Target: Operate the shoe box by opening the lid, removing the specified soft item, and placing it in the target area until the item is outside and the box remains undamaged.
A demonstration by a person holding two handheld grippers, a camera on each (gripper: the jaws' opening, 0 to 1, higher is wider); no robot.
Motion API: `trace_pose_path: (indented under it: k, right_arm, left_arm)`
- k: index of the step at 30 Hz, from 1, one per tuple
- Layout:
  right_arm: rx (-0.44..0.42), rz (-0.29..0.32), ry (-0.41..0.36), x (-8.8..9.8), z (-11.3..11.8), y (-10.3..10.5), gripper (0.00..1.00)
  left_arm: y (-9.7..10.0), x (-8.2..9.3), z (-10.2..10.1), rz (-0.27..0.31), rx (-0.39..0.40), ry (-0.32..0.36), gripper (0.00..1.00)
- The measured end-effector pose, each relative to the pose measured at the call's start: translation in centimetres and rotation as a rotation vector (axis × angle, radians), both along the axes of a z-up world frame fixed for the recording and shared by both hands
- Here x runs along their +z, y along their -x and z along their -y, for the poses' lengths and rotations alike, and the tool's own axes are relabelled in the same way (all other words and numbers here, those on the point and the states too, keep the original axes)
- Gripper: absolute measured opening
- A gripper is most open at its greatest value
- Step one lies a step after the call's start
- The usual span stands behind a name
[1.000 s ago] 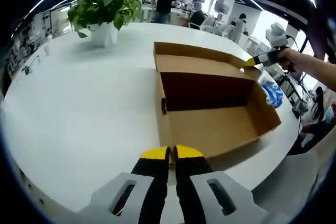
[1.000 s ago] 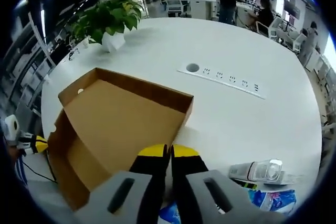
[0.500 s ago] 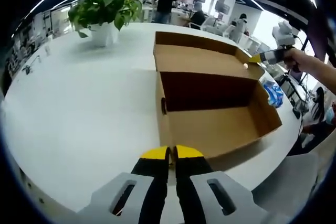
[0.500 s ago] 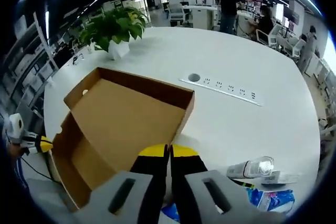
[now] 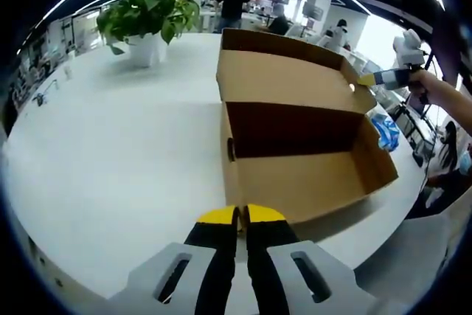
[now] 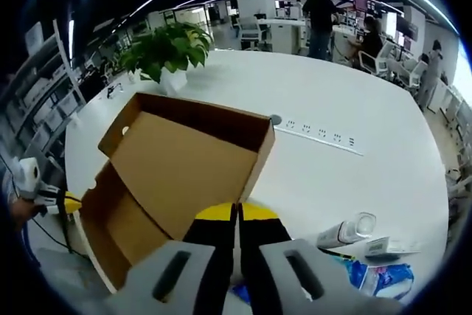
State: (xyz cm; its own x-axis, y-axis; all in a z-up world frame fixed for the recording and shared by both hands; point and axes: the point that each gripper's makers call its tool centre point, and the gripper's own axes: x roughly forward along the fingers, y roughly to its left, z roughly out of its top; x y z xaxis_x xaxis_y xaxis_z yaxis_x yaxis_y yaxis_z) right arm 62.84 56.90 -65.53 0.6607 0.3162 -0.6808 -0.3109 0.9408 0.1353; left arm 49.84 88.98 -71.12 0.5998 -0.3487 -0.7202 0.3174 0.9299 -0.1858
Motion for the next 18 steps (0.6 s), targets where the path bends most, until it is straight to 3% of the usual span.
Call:
trace_pose_path:
  k: [18]
  right_arm:
    - [0.035,0.09,0.033,1.8,-0.9,2.0,0.0]
  left_arm:
    - [-0.1,0.0,-0.4,0.003,-0.002,-0.006,0.0]
